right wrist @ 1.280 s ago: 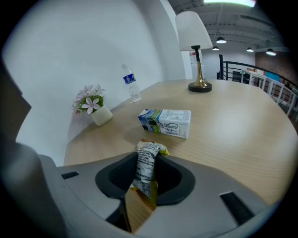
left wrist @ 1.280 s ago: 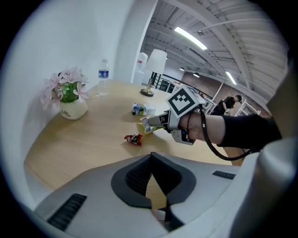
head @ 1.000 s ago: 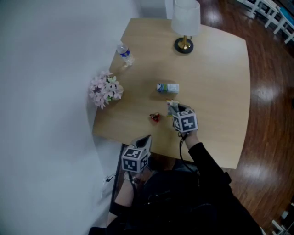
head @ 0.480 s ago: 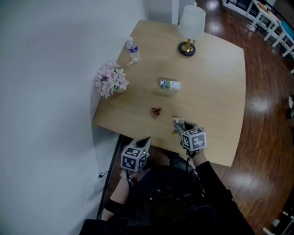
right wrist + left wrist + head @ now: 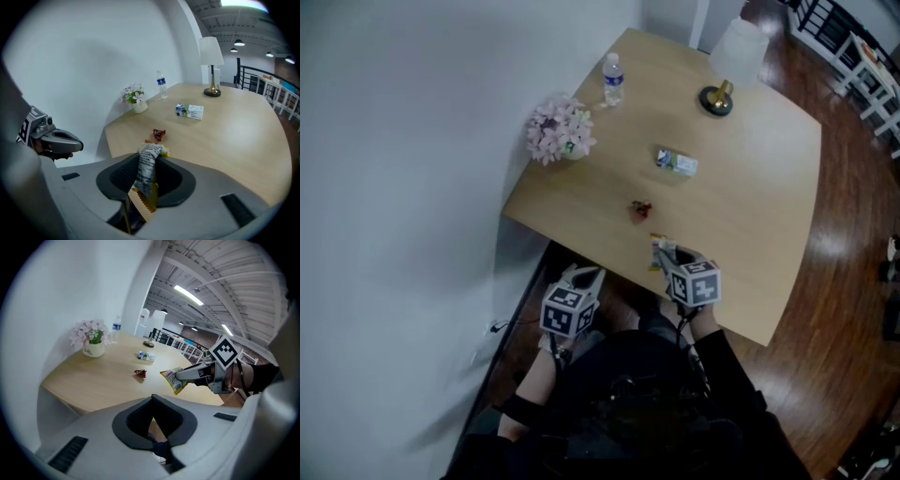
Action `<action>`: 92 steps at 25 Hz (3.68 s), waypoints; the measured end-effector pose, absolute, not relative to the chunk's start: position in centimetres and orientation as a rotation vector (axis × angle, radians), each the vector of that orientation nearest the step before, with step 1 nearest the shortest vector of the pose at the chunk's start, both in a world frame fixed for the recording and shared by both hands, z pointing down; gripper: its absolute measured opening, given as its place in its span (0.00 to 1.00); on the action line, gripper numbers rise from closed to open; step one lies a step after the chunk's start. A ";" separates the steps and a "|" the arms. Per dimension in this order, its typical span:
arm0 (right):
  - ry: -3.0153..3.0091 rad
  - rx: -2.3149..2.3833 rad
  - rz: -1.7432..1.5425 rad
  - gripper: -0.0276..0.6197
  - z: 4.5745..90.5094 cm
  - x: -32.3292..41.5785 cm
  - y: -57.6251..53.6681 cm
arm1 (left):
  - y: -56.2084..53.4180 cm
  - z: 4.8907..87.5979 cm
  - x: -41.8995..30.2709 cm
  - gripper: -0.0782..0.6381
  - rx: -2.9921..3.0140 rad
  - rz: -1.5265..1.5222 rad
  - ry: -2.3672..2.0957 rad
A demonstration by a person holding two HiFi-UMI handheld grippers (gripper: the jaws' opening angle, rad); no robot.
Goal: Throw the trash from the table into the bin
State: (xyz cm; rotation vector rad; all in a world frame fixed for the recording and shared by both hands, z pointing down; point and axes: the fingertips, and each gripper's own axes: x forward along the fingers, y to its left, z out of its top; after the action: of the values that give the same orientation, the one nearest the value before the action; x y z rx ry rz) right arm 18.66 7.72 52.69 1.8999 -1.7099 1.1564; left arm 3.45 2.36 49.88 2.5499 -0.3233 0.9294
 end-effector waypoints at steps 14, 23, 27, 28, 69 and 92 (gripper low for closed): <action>-1.943 1.361 1.063 0.21 55.8 1.6 -0.5 | -0.3 52.8 -11.8 0.11 2.299 0.824 -0.741; -1.946 1.156 1.030 0.21 59.9 -6.8 -2.7 | -0.3 55.9 -19.0 0.11 2.174 0.807 -0.868; -1.914 1.106 1.031 0.21 63.7 -8.5 -3.3 | -0.7 59.1 -20.3 0.11 2.147 0.803 -0.897; -1.907 1.097 1.036 0.22 65.0 -8.9 -3.4 | -0.8 60.2 -20.5 0.11 2.142 0.796 -0.897; -1.916 1.063 1.152 0.45 83.7 -13.1 -4.8 | 0.0 76.2 -19.7 0.11 2.025 0.810 -0.806; -1.986 1.520 1.214 0.45 54.8 4.5 6.3 | 5.1 52.7 -1.8 0.11 2.476 0.904 -0.283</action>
State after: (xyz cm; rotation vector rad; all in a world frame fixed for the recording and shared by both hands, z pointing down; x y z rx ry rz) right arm 4.48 6.31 54.84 1.5205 -1.9857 1.2139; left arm -1.75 5.13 52.74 2.4758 -0.2827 0.9040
